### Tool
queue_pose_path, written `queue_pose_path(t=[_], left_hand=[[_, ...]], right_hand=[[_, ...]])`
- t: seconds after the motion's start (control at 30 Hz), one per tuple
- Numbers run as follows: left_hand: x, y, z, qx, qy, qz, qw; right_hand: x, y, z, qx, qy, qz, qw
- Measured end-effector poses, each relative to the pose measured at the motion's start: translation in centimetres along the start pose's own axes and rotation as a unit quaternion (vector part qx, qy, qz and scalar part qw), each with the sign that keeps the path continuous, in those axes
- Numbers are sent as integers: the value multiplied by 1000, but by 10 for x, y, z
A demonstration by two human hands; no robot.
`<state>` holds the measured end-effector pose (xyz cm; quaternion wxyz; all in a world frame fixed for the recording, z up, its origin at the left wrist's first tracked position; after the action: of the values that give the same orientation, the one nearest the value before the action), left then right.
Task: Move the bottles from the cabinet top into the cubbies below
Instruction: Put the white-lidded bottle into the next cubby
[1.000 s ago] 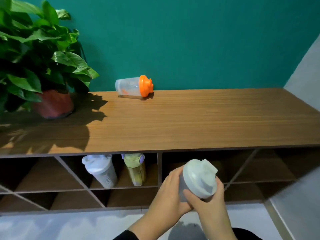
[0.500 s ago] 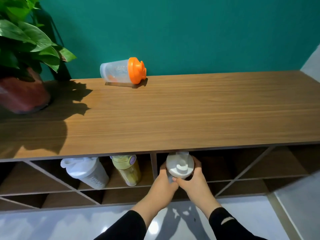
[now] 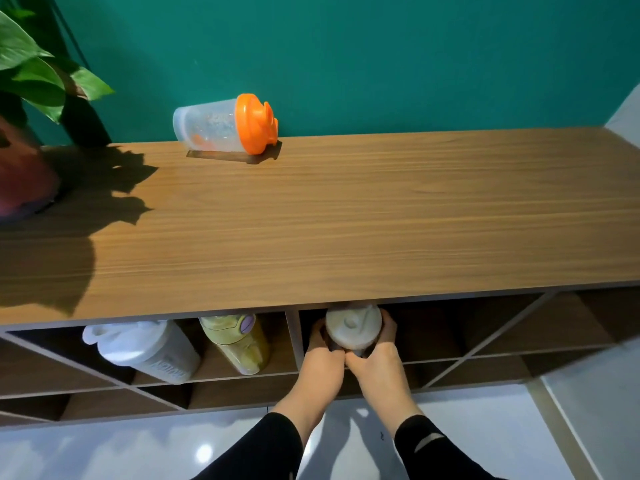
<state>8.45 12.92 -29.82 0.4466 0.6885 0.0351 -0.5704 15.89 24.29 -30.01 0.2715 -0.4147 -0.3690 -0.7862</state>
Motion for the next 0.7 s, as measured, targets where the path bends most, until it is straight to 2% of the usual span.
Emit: queue_pose_path(t=[0.13,0.3,0.47,0.6,0.7], left_hand=[[0,1,-4,10,71,-17,997],[3,6,-8,22,62,-6,998],[22,0,-3,-25,84,49,995],[35,5,-2,-44,114,76,990],[44,22,-5,-53,81,114,989]], right_hand=[[-6,3,-5,1,6,-26,1000],[-4,8,-6,3,4,-31,999],[-1,15,-5,5,33,-49,998],[-1,25,-6,39,57,-91,994],[2,48,5,101,117,-128,980]])
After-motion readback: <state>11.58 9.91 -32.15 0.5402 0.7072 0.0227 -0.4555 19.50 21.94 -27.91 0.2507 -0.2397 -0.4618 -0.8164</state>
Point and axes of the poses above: each hand's wrist, its own y-axis away from the middle knuckle, its own z-axis out of the back of the hand, x = y × z, the point moved 9 cm from there along -y, towards the middle knuckle, and after that the axes turned 13 degrees about x, right-handed, at the moved point
